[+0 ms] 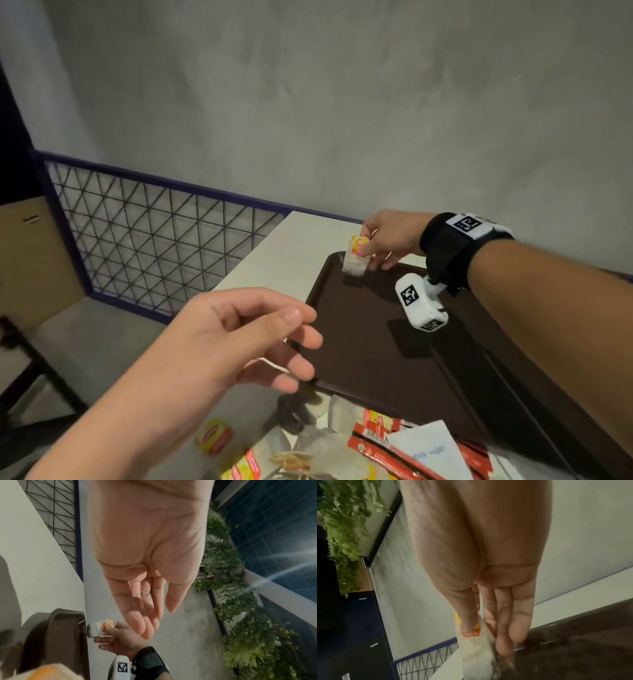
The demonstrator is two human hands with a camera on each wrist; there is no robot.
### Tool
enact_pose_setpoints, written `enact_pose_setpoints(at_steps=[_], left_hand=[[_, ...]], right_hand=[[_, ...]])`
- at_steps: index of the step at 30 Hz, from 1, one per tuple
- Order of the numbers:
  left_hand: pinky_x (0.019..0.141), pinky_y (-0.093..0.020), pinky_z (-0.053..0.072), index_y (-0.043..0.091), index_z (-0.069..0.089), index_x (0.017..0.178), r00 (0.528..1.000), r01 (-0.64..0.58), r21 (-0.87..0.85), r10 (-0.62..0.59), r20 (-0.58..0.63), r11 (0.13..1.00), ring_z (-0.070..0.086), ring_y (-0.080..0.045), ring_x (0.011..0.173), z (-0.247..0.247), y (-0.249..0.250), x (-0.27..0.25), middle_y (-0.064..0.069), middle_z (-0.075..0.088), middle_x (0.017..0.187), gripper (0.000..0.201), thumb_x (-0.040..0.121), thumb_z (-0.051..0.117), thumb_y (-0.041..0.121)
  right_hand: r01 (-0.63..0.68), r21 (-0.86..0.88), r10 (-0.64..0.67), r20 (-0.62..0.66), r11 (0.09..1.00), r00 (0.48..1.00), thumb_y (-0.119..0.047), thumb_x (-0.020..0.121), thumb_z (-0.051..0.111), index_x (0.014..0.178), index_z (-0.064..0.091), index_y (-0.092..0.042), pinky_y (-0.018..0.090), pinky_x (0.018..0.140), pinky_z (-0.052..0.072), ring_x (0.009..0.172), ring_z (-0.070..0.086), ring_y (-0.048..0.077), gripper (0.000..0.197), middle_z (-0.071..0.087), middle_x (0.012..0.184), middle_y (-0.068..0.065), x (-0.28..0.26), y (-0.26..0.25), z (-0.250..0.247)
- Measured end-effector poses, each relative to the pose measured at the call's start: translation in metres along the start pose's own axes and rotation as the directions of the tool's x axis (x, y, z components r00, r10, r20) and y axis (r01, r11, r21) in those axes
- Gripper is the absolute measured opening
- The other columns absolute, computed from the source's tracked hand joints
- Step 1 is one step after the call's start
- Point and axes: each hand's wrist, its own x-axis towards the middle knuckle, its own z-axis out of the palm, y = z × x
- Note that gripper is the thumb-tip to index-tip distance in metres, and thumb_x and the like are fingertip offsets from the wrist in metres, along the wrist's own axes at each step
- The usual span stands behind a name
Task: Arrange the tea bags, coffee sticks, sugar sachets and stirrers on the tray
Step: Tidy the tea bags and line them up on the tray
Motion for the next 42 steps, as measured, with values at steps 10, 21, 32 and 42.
enact_pose_setpoints(at_steps=[10, 21, 32, 42], left_hand=[[0.052, -0.027, 0.055, 0.007, 0.08, 0.081, 0.996, -0.033, -0.028, 0.03, -0.087, 0.999, 0.071, -0.029, 0.062, -0.007, -0.008, 0.009, -0.02, 0.076, 0.084, 0.023, 0.07, 0.073, 0.026], [0.049, -0.026, 0.054, 0.007, 0.079, 0.076, 0.992, -0.057, -0.052, 0.05, -0.12, 0.997, 0.069, -0.028, 0.058, -0.006, -0.006, 0.01, -0.021, 0.075, 0.079, 0.02, 0.068, 0.073, 0.025], [0.049, -0.026, 0.054, 0.009, 0.08, 0.075, 0.992, -0.026, -0.018, 0.024, -0.121, 0.999, 0.069, -0.026, 0.057, -0.002, -0.003, 0.008, -0.018, 0.076, 0.078, 0.015, 0.068, 0.09, 0.017], [0.048, -0.027, 0.054, 0.009, 0.079, 0.074, 0.992, -0.029, -0.025, 0.026, -0.122, 0.999, 0.069, -0.025, 0.056, -0.003, -0.004, 0.008, -0.017, 0.075, 0.076, 0.027, 0.06, 0.074, 0.032]], right_hand=[[-0.091, -0.045, 0.092, 0.013, 0.995, 0.996, -0.006, 0.103, 0.053, 0.096, 0.052, -0.009, 0.038, 0.071, 0.058, 0.081, 0.072, 0.031, 0.007, 0.069, 0.097, 0.021, 0.05, 0.013, 0.03], [-0.105, 0.056, 0.11, -0.103, 0.993, 0.989, 0.005, 0.095, 0.062, 0.117, 0.051, -0.003, 0.044, 0.08, 0.062, 0.065, 0.071, 0.027, 0.026, 0.071, 0.084, 0.025, 0.061, 0.017, 0.032], [-0.107, 0.13, 0.121, -0.105, 0.986, 0.987, 0.005, 0.084, 0.075, 0.155, 0.028, -0.013, 0.038, 0.078, 0.062, 0.094, 0.066, 0.032, 0.087, 0.054, 0.124, 0.018, 0.065, 0.017, 0.037], [-0.107, -0.043, 0.1, -0.144, 0.993, 0.985, -0.004, 0.077, 0.084, 0.149, 0.026, -0.013, 0.048, 0.083, 0.063, 0.086, 0.075, 0.033, 0.092, 0.059, 0.108, 0.012, 0.063, 0.012, 0.044]])
